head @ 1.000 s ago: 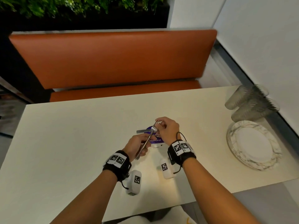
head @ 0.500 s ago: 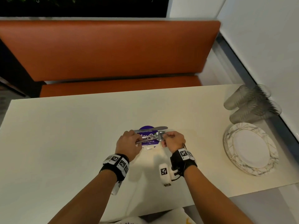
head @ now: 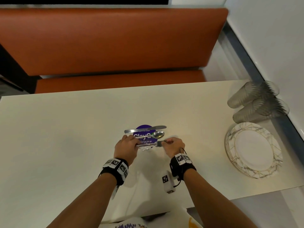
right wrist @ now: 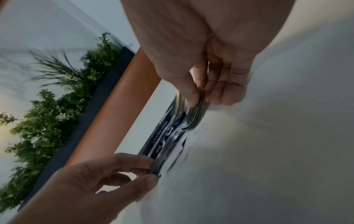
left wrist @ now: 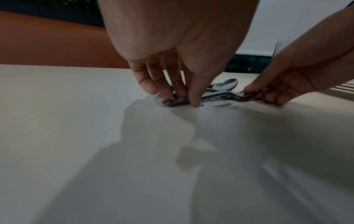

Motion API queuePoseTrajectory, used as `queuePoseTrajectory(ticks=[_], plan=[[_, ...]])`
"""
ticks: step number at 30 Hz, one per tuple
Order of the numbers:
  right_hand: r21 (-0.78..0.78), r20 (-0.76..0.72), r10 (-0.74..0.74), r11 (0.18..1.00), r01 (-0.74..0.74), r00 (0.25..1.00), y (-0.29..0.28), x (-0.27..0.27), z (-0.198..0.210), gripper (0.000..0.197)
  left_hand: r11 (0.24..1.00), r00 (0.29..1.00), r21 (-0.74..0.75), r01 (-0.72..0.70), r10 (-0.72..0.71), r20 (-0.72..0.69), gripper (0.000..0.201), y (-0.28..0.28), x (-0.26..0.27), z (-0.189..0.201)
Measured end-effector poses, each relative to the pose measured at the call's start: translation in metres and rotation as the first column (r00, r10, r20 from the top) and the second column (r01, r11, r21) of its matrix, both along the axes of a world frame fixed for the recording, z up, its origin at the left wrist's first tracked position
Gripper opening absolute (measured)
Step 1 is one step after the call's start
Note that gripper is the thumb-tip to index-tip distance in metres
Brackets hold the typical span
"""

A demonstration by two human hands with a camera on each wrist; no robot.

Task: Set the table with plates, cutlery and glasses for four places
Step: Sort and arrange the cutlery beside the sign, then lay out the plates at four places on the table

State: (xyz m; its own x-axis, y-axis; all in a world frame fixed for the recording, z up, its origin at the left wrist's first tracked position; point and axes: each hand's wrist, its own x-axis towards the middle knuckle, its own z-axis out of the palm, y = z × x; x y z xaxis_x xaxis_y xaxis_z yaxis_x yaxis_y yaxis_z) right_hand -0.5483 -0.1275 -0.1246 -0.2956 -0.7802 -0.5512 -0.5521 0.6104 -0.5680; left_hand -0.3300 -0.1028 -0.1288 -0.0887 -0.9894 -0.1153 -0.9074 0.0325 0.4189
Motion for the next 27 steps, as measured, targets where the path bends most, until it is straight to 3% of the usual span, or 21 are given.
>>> queuePoseTrajectory(ticks=[9,15,20,27], plan=[[-0.033,0.056,-0.037,0.999,0.039,0.998,0.006,-0.009,0.004,0.029,1.0,0.999,0.015,0.001,-0.001,-0.052,0.022,0.0,0.003,0.003],[-0.169,0.076,-0.025,0.985,0.038,0.997,0.022,-0.033,0.022,0.01,1.0,0.982,-0.005,0.01,-0.011,-0.19,0.013,-0.001,-0.018,0.023],[-0.275,0.145,-0.082,0.954,0.12,0.986,0.035,-0.076,0.046,0.028,0.967,0.95,0.163,0.195,-0.145,-0.277,0.013,-0.015,-0.07,0.04],[-0.392,0.17,-0.161,0.894,0.217,0.972,0.032,-0.197,0.073,0.022,0.915,0.907,0.269,0.299,-0.185,-0.378,0.019,-0.045,-0.195,0.059]])
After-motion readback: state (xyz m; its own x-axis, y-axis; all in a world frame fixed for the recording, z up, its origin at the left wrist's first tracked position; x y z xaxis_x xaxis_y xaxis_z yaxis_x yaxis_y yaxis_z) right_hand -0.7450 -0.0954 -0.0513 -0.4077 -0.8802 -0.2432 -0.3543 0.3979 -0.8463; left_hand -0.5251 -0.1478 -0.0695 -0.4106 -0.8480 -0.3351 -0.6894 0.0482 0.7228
